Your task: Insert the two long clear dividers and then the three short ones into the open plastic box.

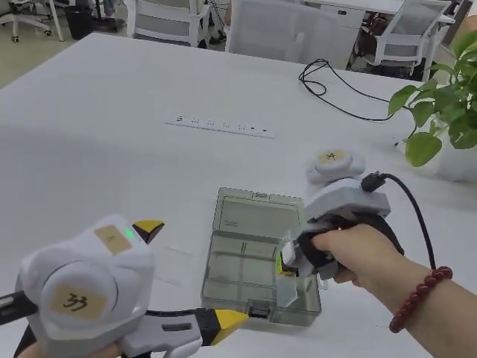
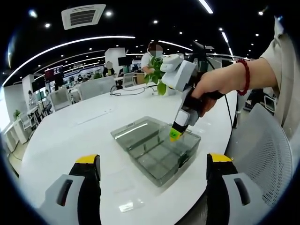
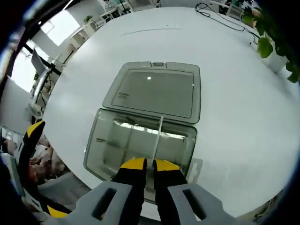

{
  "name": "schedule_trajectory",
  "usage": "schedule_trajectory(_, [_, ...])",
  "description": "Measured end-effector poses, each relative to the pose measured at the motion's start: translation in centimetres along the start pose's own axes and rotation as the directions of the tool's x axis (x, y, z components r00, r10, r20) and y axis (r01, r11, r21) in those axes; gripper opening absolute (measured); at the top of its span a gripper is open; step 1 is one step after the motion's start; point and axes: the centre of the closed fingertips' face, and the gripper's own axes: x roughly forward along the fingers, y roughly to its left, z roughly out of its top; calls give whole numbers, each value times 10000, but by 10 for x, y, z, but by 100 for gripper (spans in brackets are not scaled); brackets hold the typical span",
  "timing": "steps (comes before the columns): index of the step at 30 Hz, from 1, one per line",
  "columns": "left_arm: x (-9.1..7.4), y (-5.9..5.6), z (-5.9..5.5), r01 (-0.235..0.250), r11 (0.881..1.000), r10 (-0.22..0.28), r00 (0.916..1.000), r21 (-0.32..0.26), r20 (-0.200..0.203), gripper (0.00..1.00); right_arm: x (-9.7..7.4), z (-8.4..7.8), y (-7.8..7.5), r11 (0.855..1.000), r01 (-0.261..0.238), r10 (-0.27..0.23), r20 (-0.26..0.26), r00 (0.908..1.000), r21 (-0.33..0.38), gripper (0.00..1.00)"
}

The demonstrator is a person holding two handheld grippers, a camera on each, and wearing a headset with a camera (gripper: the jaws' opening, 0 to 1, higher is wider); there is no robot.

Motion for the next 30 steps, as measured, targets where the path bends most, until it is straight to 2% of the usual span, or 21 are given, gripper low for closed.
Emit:
schedule_trajectory(1, [-1,1,0,-42,10000,42,10000,-21,5,96,1,1,0,9994,189,-188,19,9998,-285,7])
schedule_trajectory(4, [-2,3,0,-111,9999,111,9999,-116,-19,95,3,0,2,9979,418,-414,95,9991,-504,7])
schedule_trajectory(13, [-6,9,0,-344,9992,343,9994,-206,-27,94,13,-1,2,9917,948,-925,295,9953,-873,7])
schedule_trajectory(24, [-9,9,1,-365,9990,365,9993,-250,-11,95,20,-4,0,9894,1067,-1034,382,9939,-990,7])
schedule_trajectory(30, [-11,11,1,-455,9982,454,9990,-399,-28,94,19,-4,-1,9935,797,-754,545,9957,-817,9])
